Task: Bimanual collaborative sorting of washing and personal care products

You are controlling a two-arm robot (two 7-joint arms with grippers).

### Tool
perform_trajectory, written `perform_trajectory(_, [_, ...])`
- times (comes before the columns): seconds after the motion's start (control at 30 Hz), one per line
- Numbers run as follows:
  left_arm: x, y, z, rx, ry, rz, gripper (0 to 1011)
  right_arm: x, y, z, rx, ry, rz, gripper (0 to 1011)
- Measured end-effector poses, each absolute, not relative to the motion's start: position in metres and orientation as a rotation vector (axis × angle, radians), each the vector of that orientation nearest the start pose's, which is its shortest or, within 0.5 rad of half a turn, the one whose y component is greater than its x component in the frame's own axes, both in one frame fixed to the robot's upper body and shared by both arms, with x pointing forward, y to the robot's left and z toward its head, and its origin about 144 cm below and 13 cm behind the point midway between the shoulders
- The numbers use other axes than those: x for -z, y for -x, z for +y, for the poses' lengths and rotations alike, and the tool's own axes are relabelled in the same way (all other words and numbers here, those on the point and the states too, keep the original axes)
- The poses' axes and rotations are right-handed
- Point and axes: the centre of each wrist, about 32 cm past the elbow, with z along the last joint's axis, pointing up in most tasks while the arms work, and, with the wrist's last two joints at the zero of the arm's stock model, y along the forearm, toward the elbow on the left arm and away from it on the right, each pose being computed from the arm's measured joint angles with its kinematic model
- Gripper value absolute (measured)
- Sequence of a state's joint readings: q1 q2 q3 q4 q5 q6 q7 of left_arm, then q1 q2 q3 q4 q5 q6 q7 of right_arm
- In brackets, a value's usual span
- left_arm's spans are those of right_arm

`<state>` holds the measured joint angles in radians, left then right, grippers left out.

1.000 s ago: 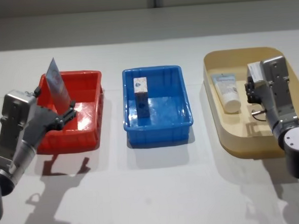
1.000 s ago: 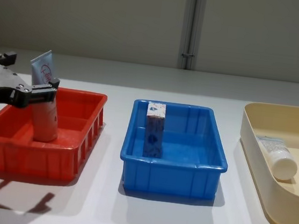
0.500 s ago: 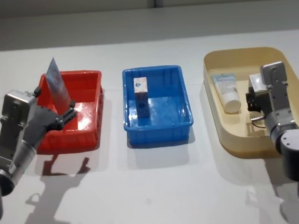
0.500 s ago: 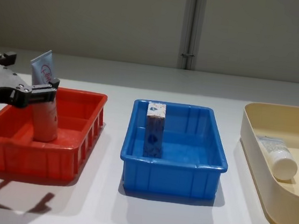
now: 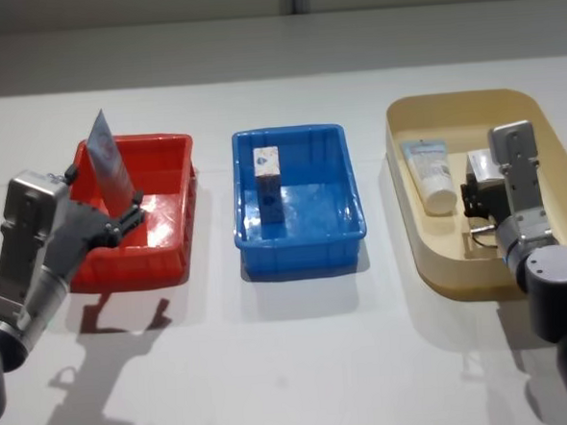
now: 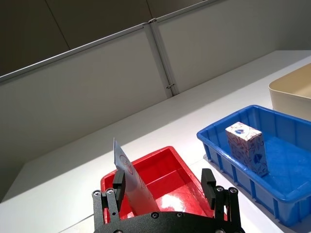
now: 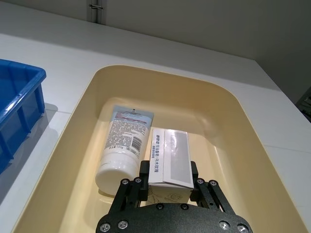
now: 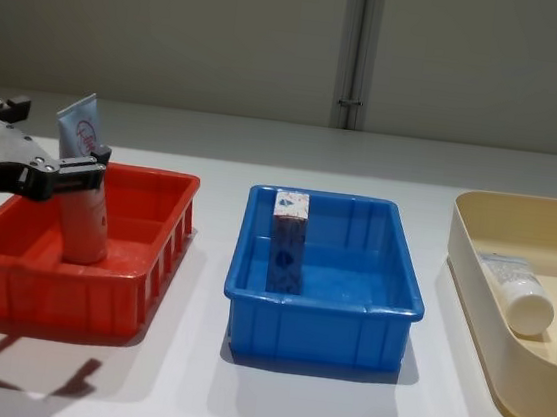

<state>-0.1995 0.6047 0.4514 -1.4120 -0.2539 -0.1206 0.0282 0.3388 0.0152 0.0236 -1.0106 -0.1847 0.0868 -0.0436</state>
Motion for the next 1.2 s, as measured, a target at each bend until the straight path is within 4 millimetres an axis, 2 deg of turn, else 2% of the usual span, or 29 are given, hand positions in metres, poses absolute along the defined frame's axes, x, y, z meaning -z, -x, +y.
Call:
perform_trajectory(0.57, [-1.1398,-0.4886,0.3097,-1.248,-0.304,-0.285,1001,-1.0917,-0.5461,-0.24,1.608,0.398,0.092,461])
perform_trajectory(0.8, [-1.1398,-0.4886,0.3097,-1.248,-0.304,-0.285,1001,-1.0918,-0.546,-0.2401,1.608,0.397,0.09,674])
perform_trajectory(0.83, [-1.1398,-0.4886,0.3096,-1.248,-0.304,-0.285,1001,-1.0918,-0.5459,-0.2401,1.608,0.397,0.09,729])
perform_trajectory(0.93, [-1.1398,-0.4886,0.3096,-1.248,-0.304,-0.285,1001,-1.0918,-0.5459,-0.2401,1.608,0.396,0.09,782])
perform_trajectory(1.07, [-1.1398,-0.4886,0.3097,-1.248,-0.304,-0.285,1001,-1.0918,-0.5458,-0.2401,1.608,0.396,0.09,927])
perform_trajectory(1.2, [-1.1398,-0.4886,0.3097,-1.248,-0.304,-0.285,1001,-1.0917,-0.5457,-0.2401,1.608,0.397,0.09,1001])
